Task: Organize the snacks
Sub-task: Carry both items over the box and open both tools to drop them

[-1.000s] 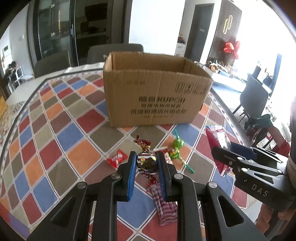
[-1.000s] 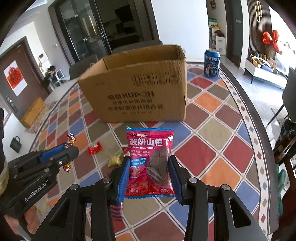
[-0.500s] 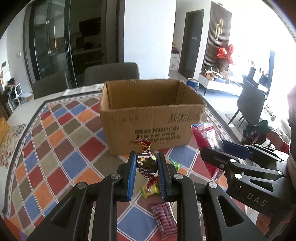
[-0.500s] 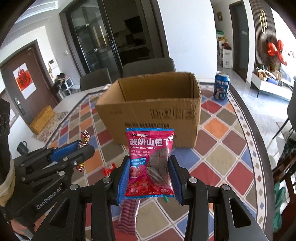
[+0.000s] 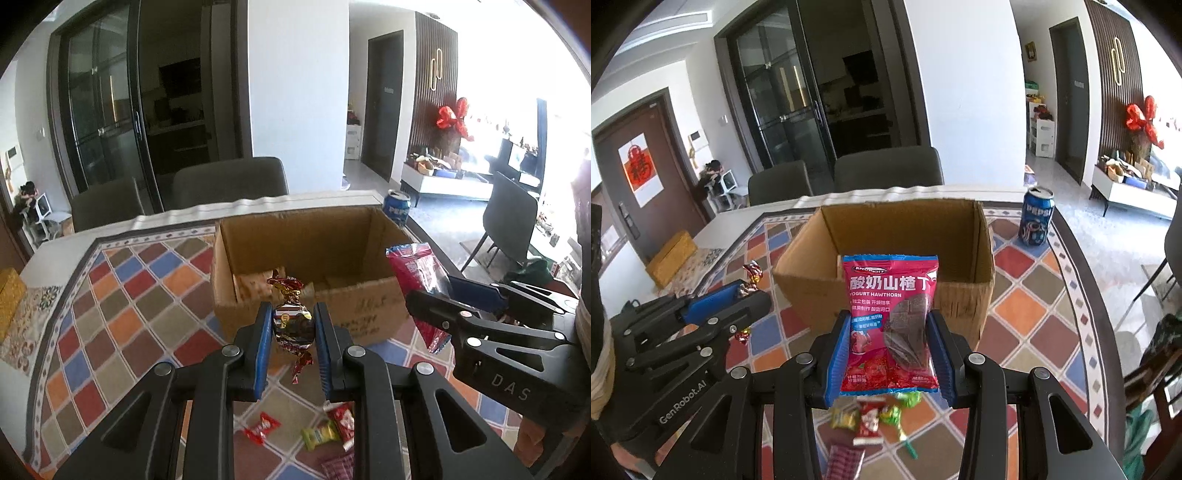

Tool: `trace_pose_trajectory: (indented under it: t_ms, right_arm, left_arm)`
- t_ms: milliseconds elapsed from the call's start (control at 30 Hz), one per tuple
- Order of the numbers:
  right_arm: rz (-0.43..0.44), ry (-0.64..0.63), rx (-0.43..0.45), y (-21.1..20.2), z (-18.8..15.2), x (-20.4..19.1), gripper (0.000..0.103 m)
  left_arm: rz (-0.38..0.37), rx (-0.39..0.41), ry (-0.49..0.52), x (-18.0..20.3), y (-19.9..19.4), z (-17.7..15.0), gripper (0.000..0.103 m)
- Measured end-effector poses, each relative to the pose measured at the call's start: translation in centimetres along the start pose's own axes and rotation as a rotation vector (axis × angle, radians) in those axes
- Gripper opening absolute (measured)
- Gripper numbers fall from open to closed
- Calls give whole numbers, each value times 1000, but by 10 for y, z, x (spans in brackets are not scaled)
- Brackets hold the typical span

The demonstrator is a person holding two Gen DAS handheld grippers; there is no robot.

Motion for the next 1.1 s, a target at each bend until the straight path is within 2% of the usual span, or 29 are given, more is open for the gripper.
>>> trace_pose_trajectory:
  t_ms: [333, 633, 800, 967, 1000, 1033, 1067, 1100]
  right_arm:
    - [-35, -2, 23, 16, 37, 8, 42]
    - [-62, -8, 4, 38, 64, 16, 42]
    - [-62, -20, -15, 50, 75, 13, 42]
    - [-75, -32, -33, 61, 81, 12, 42]
    - [-72, -30, -38, 64, 82, 13, 42]
    - [-71, -27, -39, 65, 83, 13, 43]
    - [-72, -24, -42, 66, 83, 14, 50]
    - [-81, -19, -48, 67, 83, 15, 56]
  left_arm:
    - [12, 4, 9, -10, 26, 32, 23]
    - [-7, -36, 0, -18, 50, 53, 23]
    - [-53, -77, -28, -26, 68, 63, 23]
    - [-62, -95, -25, -29, 81, 73, 23]
    - [-63, -95, -25, -29, 81, 75, 25]
    - [-63, -99, -28, -30, 81, 76, 38]
    - [-62, -99, -32, -32, 81, 77, 54]
    - [-61, -92, -36, -32, 79, 76, 55]
Point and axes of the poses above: each gripper's, at about its wrist camera, not at the fingertips, and y roughly the way its jaws point, x to its right, z to its top, the point moved 3 cm from there along y, roughly the way its jaws point, and after that the axes turned 9 degrees about -x, right-handed, at the moved point
